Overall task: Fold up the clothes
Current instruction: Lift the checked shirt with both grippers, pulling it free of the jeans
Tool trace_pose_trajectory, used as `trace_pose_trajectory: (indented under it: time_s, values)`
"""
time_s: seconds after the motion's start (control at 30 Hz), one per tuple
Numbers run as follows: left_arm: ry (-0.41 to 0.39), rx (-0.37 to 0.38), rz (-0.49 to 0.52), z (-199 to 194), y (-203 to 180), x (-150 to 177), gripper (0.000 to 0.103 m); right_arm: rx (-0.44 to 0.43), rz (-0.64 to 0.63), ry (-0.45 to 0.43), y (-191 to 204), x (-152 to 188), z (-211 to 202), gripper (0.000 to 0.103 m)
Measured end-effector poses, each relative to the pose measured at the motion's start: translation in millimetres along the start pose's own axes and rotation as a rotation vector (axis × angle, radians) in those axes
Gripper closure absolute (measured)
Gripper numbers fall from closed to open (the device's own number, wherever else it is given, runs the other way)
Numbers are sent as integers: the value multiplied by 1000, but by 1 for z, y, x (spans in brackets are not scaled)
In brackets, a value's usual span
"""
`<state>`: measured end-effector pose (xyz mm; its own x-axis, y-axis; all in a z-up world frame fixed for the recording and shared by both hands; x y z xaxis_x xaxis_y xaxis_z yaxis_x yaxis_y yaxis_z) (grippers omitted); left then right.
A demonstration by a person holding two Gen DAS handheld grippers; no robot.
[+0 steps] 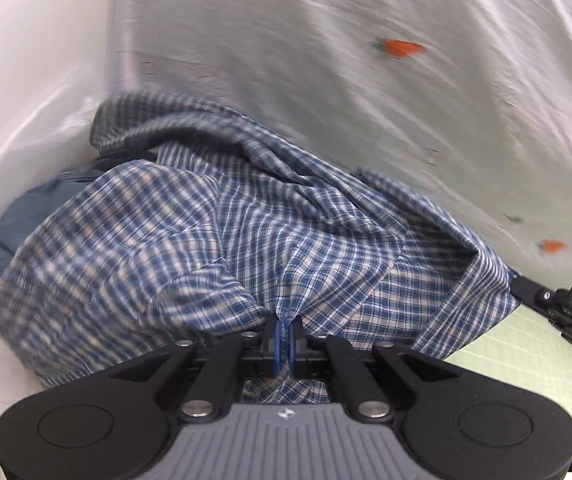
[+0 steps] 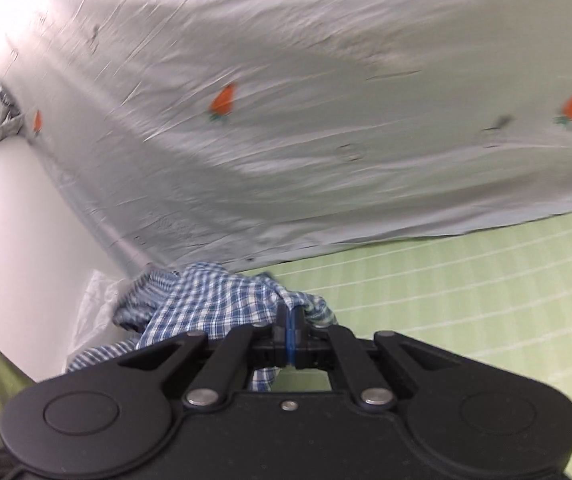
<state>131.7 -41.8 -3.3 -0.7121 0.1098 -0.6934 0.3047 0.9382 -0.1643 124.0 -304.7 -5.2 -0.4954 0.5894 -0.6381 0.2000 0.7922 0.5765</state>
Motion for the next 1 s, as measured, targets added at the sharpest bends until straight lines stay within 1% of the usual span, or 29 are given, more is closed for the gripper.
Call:
trace_pose_trajectory:
  time_s: [0.13, 0.23, 0.33, 0.37, 0.43, 0.5, 0.57, 0.67, 0.7, 0.73, 0.83, 0.87, 0.9, 0.93, 1.0]
  values:
    - [29, 98, 29, -6, -66, 26, 99, 76, 53, -48, -61, 2, -72, 103]
    - [81, 187, 66, -5, -118, 52, 98, 156, 65, -75, -105, 9, -127, 103]
    - [139, 272, 105, -1, -166, 77, 96, 249, 89, -104, -152, 11, -173, 103]
    - [156, 291, 121, 1, -181, 85, 95, 278, 111, -109, -168, 12, -186, 103]
    - [183, 296, 147, 2, -203, 97, 94, 333, 150, -107, -197, 16, -205, 103]
    - [198, 261, 161, 1, -212, 105, 94, 380, 170, -86, -219, 20, -217, 103]
    - [196, 225, 139, 1, -215, 103, 94, 418, 186, -65, -238, 23, -225, 103]
    - [190, 178, 76, 1, -200, 99, 93, 428, 206, -39, -251, 21, -228, 101]
    - [187, 156, 57, 0, -193, 98, 92, 435, 204, -31, -253, 21, -228, 99]
    - [182, 130, 42, -1, -185, 96, 86, 445, 199, -23, -257, 21, -231, 97]
    - [164, 45, 1, -6, -161, 92, 83, 460, 230, -3, -264, 23, -231, 83]
    - [159, 17, -20, -10, -150, 92, 79, 464, 243, 5, -265, 26, -231, 74]
    - [154, -10, -42, -14, -137, 93, 77, 469, 254, 13, -266, 28, -230, 67]
    - [150, -34, -65, -19, -125, 94, 74, 475, 266, 21, -267, 31, -229, 65]
    - [151, -73, -103, -26, -102, 98, 69, 484, 290, 40, -269, 37, -226, 56]
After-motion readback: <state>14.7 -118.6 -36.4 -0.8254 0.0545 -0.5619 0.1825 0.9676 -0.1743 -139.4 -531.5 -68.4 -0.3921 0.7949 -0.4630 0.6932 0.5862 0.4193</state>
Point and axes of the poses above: each gripper's, at about its wrist camera, not at the fingertips, and z roughly the way its jaws point, y to its left, x to its underside, the point moved 1 cm from there along z, roughly the way its jaws point, and after that the axes turned 10 degrees about z, right-handed, at the moved point
